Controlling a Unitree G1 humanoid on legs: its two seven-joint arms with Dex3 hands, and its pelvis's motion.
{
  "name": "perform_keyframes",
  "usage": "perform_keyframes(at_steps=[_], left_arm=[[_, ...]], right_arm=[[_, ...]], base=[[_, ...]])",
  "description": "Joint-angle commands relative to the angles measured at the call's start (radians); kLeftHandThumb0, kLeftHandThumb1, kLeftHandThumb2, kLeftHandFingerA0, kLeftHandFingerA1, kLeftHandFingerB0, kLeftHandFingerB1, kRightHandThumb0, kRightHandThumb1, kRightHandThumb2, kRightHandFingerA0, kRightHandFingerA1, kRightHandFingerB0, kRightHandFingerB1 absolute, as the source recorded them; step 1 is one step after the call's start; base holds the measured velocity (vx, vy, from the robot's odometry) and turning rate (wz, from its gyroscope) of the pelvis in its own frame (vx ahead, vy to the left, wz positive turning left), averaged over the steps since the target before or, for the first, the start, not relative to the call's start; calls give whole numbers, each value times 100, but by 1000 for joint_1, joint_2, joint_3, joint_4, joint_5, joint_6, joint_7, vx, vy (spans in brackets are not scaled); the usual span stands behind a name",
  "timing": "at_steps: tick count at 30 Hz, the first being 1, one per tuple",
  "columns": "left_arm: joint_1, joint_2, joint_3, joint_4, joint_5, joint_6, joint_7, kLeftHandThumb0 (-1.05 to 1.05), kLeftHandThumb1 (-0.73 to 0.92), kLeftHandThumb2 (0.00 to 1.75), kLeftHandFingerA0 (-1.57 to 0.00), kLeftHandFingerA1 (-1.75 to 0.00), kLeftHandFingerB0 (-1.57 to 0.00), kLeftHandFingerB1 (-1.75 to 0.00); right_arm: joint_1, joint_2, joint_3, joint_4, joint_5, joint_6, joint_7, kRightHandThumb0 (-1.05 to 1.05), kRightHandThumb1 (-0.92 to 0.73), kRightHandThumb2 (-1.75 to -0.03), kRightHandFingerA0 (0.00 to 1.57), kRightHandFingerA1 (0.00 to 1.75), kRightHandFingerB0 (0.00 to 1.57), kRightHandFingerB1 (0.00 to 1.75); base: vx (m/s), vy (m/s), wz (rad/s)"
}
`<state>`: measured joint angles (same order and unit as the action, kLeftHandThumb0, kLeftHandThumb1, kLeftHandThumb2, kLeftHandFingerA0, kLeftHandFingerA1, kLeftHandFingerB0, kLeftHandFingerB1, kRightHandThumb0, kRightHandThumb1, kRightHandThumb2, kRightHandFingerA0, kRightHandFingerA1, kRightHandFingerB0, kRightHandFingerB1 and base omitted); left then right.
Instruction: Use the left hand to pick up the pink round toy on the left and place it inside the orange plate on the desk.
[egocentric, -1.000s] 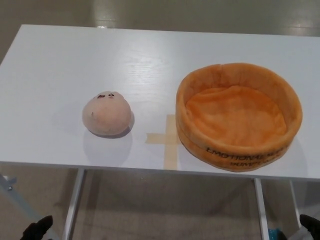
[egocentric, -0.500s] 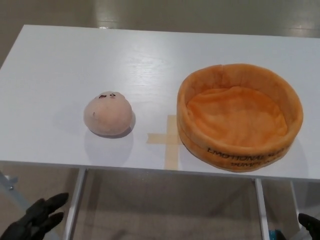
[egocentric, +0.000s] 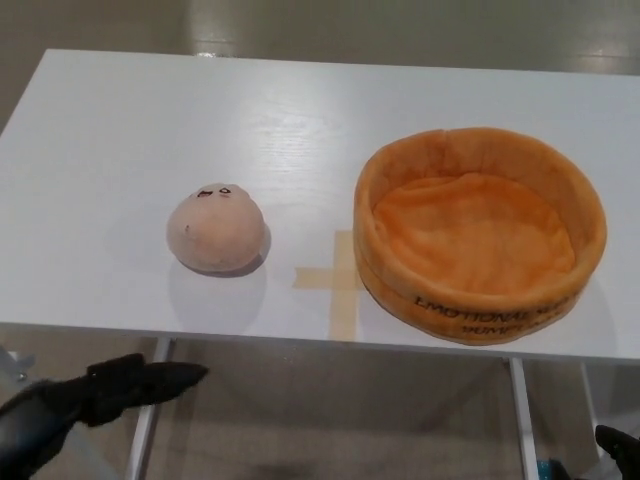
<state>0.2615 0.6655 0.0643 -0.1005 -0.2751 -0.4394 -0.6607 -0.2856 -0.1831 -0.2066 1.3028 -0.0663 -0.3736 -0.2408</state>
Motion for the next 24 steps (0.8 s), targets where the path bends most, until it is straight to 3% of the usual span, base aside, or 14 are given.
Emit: perform_keyframes(at_steps=[1, 2, 3, 5, 6, 10, 11, 13, 14, 17, 18, 22, 23, 24], left_arm=[[27, 92, 34, -306, -417, 116, -225, -41, 47, 55, -30, -35, -34, -33], [1, 79, 41, -301, -419, 115, -208, -39, 49, 55, -28, -35, -28, -31], [-41, 60, 47, -286, -414, 112, -183, -22, 35, 90, -12, -53, -12, -52], [-66, 48, 50, -276, -414, 121, -169, -22, 35, 90, -12, -53, -12, -52], [-108, 24, 54, -263, -402, 137, -123, -41, 45, 63, -25, -39, -27, -36], [-290, -42, 56, -168, -275, 148, -7, -41, 46, 64, -20, -40, -23, -37], [-349, -50, 48, -137, -228, 179, 28, -23, 37, 90, -10, -52, -10, -50], [-411, -66, 40, -94, -200, 202, 35, -23, 38, 90, -8, -52, -8, -49], [-434, -77, 37, -74, -187, 200, 34, -41, 43, 63, -13, -37, -17, -34], [-535, -114, 17, 42, -53, 144, 72, -50, 45, 66, -13, -37, -17, -35], [-588, -130, 7, 109, 24, 108, 103, -27, 35, 90, -7, -51, -6, -48], [-678, -145, -17, 216, 105, 126, 155, -28, 31, 88, -6, -51, -6, -48], [-719, -152, -28, 272, 139, 120, 175, -53, 49, 56, -18, -30, -23, -29], [-742, -154, -36, 308, 165, 107, 190, -29, 27, 86, -6, -51, -5, -49]], right_arm=[[-5, -12, 2, 11, 1, -4, 5, -53, -38, -94, 34, 77, 8, 61], [-4, -12, 4, 12, -3, -6, 1, -55, -37, -95, 34, 76, 8, 62], [-3, -13, 7, 13, -6, -9, -2, -53, -37, -96, 33, 76, 8, 62], [-4, -12, 5, 13, -4, -9, -1, -53, -37, -96, 33, 76, 8, 62], [-5, -13, 7, 14, -5, -3, 2, -56, -38, -95, 33, 77, 8, 62], [0, -12, 10, 15, -9, -6, -10, -52, -36, -95, 37, 79, 9, 63], [1, -11, 8, 15, -6, -5, -8, -52, -36, -95, 36, 79, 9, 63], [1, -9, 7, 15, -4, -3, -9, -52, -37, -95, 37, 79, 9, 63], [1, -10, 8, 15, -6, -5, -9, -50, -37, -94, 37, 79, 9, 63], [3, -10, 4, 15, 2, -6, 5, -53, -37, -95, 35, 78, 8, 62], [4, -10, 2, 15, 5, -4, 10, -52, -38, -94, 36, 78, 9, 62], [5, -9, 0, 15, 6, -5, 6, -54, -38, -93, 36, 79, 9, 64], [6, -10, 1, 15, 4, -3, 6, -52, -47, -76, 28, 92, 4, 74], [6, -10, 2, 15, 3, -3, 3, -51, -37, -94, 36, 78, 10, 63]], base=[[0, 0, 0], [0, 0, 0], [0, 0, 0], [0, 0, 0], [0, 0, 0], [0, 0, 0], [0, 0, 0], [0, 0, 0], [0, 0, 0], [0, 0, 0], [0, 0, 0], [0, 0, 0], [0, 0, 0], [0, 0, 0]])
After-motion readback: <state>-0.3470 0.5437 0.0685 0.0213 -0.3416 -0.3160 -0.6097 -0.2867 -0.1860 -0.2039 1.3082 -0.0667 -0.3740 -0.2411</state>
